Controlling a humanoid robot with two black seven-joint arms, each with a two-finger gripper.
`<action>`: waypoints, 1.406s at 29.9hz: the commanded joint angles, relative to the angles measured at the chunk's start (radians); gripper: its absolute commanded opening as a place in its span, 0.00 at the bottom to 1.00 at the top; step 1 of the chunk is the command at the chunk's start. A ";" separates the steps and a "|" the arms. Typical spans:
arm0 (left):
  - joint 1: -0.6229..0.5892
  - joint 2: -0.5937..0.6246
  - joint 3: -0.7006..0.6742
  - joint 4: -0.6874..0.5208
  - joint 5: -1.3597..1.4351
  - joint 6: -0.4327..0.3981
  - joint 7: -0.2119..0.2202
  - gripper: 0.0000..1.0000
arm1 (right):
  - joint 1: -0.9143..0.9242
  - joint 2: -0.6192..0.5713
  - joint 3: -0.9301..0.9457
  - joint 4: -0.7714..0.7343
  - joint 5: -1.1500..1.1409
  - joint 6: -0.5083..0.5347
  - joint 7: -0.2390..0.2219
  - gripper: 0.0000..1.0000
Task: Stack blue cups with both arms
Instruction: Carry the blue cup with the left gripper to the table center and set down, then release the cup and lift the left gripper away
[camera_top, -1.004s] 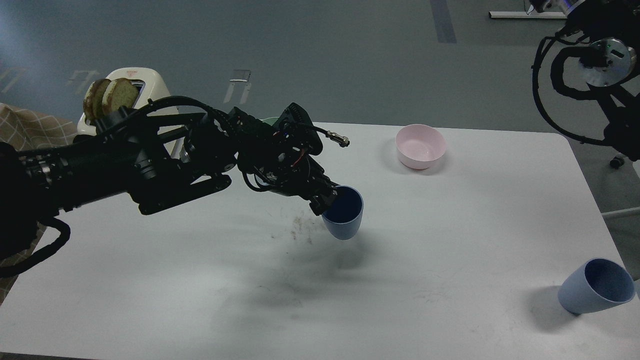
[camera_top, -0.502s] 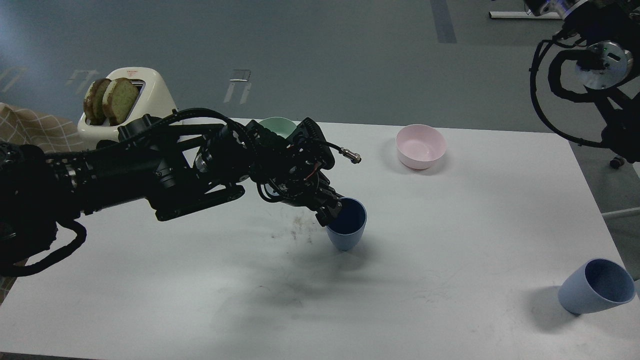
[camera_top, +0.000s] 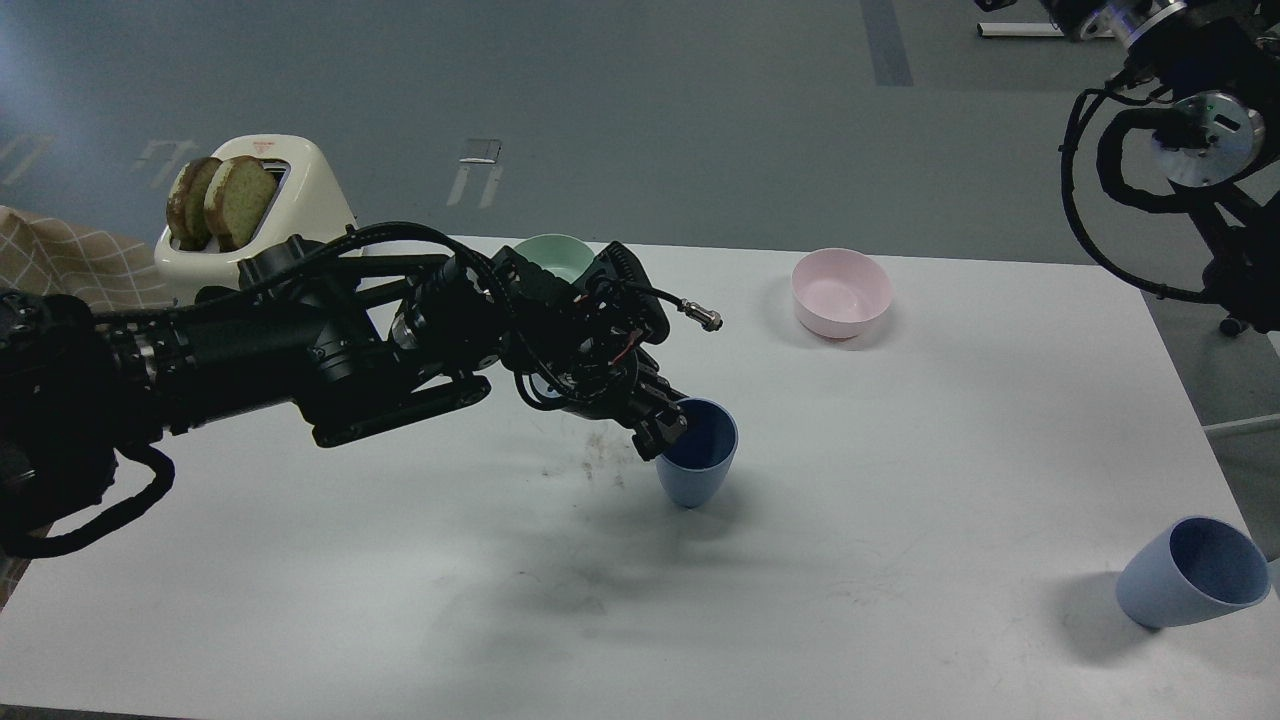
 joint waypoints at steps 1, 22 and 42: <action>-0.007 0.011 -0.003 -0.005 -0.001 0.000 -0.004 0.84 | 0.000 -0.002 -0.001 0.000 0.000 0.000 0.000 1.00; -0.144 0.383 -0.161 -0.022 -0.853 0.000 0.000 0.95 | -0.001 -0.312 -0.264 0.248 -0.084 0.000 0.000 1.00; 0.060 0.330 -0.328 0.229 -1.332 0.000 -0.013 0.95 | -0.040 -0.877 -0.615 0.687 -0.959 0.000 0.012 1.00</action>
